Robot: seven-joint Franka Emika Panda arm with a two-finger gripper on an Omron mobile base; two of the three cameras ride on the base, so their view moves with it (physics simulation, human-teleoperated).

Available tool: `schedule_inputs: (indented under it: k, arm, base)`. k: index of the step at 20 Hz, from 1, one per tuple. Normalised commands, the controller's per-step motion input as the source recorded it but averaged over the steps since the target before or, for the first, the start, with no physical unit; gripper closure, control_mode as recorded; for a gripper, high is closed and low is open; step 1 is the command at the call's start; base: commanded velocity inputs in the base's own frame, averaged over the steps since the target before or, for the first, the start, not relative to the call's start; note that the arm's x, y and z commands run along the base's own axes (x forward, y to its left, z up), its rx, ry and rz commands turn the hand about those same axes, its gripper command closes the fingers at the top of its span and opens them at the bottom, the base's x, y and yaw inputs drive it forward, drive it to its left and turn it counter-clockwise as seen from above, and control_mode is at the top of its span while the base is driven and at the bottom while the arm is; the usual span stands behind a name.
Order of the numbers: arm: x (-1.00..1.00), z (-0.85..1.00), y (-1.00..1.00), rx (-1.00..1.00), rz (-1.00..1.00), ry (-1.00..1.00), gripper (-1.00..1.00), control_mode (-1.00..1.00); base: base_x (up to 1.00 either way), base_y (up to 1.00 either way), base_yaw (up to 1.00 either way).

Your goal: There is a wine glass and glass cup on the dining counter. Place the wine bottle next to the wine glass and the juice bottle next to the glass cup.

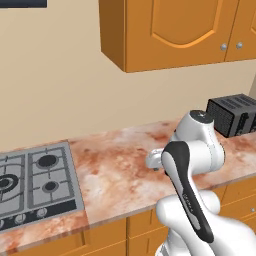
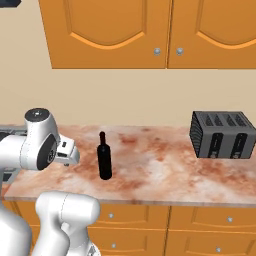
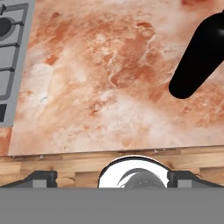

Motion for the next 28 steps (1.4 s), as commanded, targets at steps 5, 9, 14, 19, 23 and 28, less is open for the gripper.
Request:
schedule_inputs:
  k: [5,9,14,19,23,28]
  arm:
    - [0.00,0.00,0.00,0.00,0.00,0.00,-1.00,1.00]
    - [0.00,0.00,0.00,0.00,0.00,0.00,-1.00,1.00]
    - [0.00,0.00,0.00,0.00,0.00,0.00,-1.00,1.00]
    - [0.00,0.00,0.00,0.00,0.00,0.00,-1.00,1.00]
    - [0.05,-0.02,0.27,-0.05,-0.37,0.00,-1.00,-1.00]
    - [0.07,-0.05,0.30,-0.18,-0.63,-0.01,-1.00,-1.00]
  base:
    - [0.00,0.01,0.00]
    - [0.00,0.00,-0.01]
    - [0.00,0.00,0.00]
    - [0.00,0.03,-0.05]
    - [0.00,0.00,0.00]
    - [0.00,0.00,0.00]
